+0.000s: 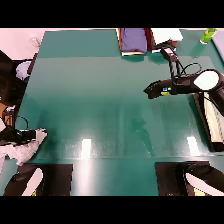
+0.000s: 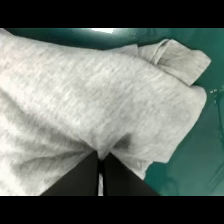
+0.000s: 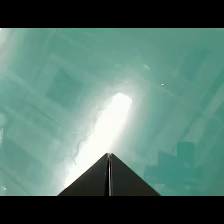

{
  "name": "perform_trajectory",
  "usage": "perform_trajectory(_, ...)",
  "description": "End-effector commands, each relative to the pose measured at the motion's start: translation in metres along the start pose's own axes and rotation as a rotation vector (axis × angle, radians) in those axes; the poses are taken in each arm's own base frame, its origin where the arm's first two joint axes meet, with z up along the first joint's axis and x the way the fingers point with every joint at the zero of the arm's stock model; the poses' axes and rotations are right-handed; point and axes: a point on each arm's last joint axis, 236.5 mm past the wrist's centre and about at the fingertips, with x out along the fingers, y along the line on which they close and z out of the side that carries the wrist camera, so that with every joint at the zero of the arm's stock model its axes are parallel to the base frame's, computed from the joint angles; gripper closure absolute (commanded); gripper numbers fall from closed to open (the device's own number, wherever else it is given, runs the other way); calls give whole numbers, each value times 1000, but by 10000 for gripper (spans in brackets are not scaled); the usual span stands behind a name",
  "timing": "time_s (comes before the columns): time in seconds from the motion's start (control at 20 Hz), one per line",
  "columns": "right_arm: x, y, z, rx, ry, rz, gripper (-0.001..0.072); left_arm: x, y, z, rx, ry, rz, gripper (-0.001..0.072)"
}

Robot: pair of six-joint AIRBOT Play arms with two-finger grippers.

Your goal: Fold the shirts.

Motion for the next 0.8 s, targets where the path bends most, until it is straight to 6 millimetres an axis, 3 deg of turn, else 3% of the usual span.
perform_trajectory(0.0, -10, 4, 7, -10, -36, -2, 698, -24, 3, 20, -14, -59, 0, 686)
perform_trajectory(0.05, -19, 7, 15, -21, -63, -1, 698, -46, 3, 37, -6, -117, -3, 686)
perform_trajectory(0.15, -48, 19, 45, -34, -156, -1, 699, -109, -7, 76, 39, -274, -18, 687)
perform_trajectory(0.25, -80, 32, 77, -56, -256, 3, 699, -182, -33, 101, 101, -440, -71, 687)
perform_trajectory(0.4, -135, 43, 126, -78, -411, -9, 699, -285, -82, 113, 205, -689, -208, 688)
perform_trajectory(0.45, -153, 43, 139, -83, -458, -20, 699, -310, -96, 111, 237, -745, -254, 688)
perform_trajectory(0.6, -197, 34, 164, -88, -564, -71, 699, -355, -138, 108, 340, -816, -363, 689)
perform_trajectory(0.75, -225, 18, 174, -69, -614, -123, 699, -370, -203, 116, 472, -835, -449, 689)
